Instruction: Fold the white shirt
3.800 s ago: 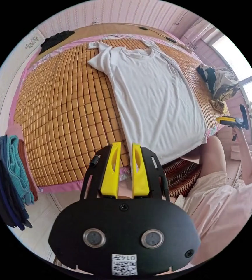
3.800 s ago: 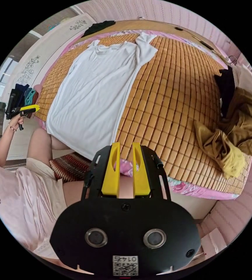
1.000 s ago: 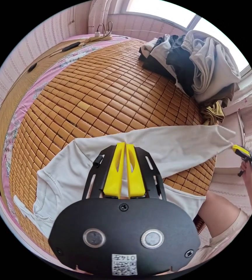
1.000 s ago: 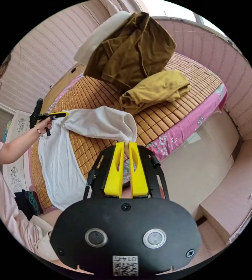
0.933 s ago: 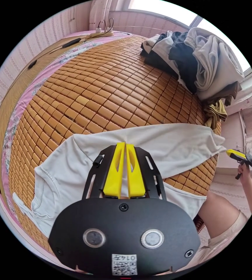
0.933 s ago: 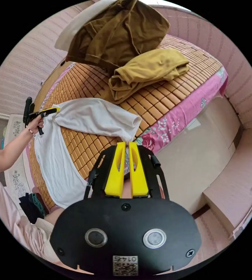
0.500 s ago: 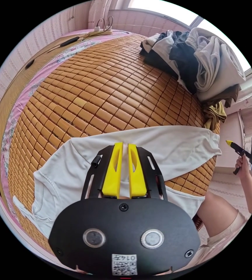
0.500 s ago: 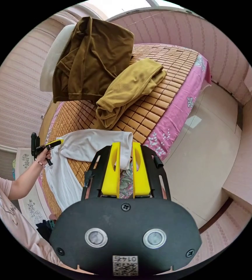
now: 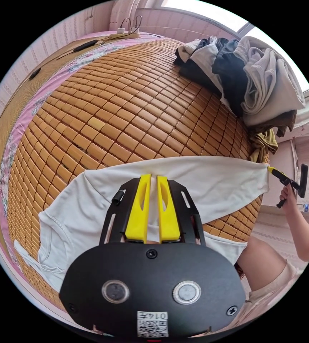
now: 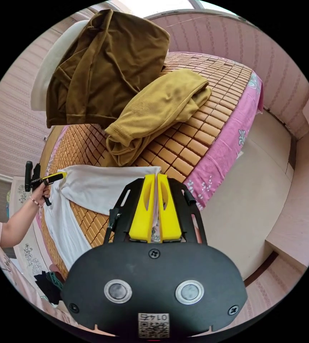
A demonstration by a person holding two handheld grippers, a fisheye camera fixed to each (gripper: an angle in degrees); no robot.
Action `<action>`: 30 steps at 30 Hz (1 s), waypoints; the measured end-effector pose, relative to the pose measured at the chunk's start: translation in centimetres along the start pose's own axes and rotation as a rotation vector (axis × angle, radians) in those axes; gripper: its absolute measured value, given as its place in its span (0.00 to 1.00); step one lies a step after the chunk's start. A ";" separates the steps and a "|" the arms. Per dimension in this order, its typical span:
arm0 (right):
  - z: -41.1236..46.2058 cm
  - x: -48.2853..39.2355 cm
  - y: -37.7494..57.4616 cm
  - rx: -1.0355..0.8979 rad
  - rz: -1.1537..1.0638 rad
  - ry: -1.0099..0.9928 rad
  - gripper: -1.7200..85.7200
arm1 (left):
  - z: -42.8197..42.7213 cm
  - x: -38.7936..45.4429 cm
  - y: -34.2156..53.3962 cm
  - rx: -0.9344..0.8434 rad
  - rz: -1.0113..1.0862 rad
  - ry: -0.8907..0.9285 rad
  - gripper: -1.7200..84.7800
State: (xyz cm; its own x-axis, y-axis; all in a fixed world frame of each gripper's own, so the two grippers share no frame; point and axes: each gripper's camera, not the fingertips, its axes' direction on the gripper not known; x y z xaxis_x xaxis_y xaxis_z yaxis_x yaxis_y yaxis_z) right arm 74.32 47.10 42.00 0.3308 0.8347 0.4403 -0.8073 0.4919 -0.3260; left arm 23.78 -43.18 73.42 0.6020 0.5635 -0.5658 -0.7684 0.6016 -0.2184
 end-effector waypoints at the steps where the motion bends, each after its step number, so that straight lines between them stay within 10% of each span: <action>1: -0.1 0.1 -0.3 0.003 -0.003 0.001 0.03 | 0.0 0.1 -0.1 0.003 0.001 -0.005 0.07; 30: 12.1 3.3 -6.6 0.016 0.022 -0.026 0.02 | -3.5 0.9 4.8 0.111 0.018 -0.024 0.01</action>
State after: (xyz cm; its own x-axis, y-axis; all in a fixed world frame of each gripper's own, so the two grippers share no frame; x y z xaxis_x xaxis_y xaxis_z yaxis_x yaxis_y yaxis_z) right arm 74.76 43.59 55.72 0.2999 0.8385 0.4550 -0.8221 0.4691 -0.3226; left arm 19.85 -41.76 69.13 0.5946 0.5875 -0.5489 -0.7511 0.6495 -0.1185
